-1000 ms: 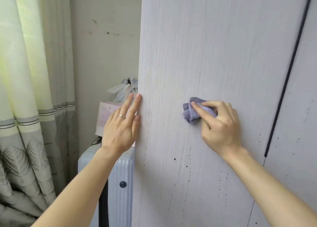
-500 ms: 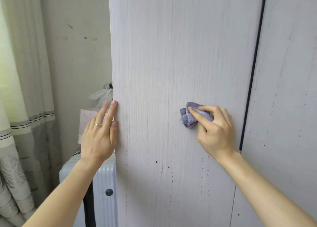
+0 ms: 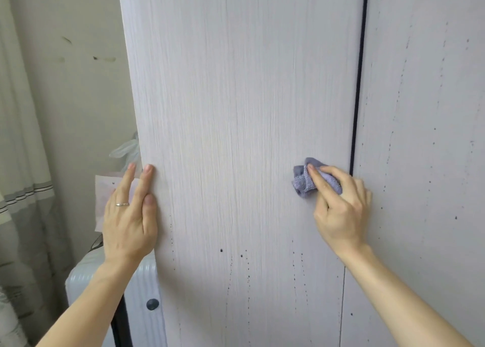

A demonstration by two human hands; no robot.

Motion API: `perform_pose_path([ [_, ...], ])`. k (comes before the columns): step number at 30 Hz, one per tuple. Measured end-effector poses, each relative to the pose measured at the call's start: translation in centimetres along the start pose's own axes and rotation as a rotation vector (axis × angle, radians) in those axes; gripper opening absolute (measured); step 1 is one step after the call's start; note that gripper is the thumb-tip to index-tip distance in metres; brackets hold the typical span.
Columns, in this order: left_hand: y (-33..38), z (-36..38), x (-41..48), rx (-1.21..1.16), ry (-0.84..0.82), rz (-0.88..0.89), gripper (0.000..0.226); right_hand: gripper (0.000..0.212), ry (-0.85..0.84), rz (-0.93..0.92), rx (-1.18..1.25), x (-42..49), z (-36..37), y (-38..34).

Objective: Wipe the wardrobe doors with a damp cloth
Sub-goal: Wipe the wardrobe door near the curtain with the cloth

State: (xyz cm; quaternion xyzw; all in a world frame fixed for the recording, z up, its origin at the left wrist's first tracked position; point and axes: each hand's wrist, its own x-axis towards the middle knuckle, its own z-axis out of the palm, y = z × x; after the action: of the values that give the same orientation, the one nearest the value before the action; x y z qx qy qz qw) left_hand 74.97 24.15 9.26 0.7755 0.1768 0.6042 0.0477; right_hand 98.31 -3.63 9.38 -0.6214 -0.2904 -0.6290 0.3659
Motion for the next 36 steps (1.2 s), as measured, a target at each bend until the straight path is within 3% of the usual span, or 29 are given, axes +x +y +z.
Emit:
perform_pose_path([
  [3, 0.2, 0.0, 0.1, -0.016, -0.005, -0.013, 0.054, 0.049, 0.005, -0.021, -0.039, -3.2, 0.3, 0.4],
  [6, 0.5, -0.1, 0.0, -0.004, -0.031, -0.033, 0.055, 0.059, -0.118, -0.122, -0.065, -9.0, -1.0, 0.4],
  [9, 0.7, -0.2, -0.2, -0.003, -0.037, -0.054, 0.055, 0.061, -0.172, -0.177, -0.108, -8.4, -1.7, 0.6],
  [15, 0.1, 0.3, -0.2, -0.005, -0.028, -0.043, 0.053, 0.059, -0.078, 0.013, -0.151, 0.4, -0.8, 0.8],
  [23, 0.1, 0.6, -0.3, 0.000, -0.012, -0.039, 0.053, 0.064, -0.162, 0.018, -0.161, -9.8, -1.9, 1.2],
  [31, 0.7, 0.5, -0.6, 0.020, -0.007, -0.077, 0.054, 0.056, -0.113, 0.102, -0.078, -0.1, -0.7, -0.8],
  [36, 0.8, 0.5, -0.7, 0.039, -0.003, -0.093, 0.054, 0.057, -0.231, -0.022, -0.017, -10.6, -1.5, -1.1],
])
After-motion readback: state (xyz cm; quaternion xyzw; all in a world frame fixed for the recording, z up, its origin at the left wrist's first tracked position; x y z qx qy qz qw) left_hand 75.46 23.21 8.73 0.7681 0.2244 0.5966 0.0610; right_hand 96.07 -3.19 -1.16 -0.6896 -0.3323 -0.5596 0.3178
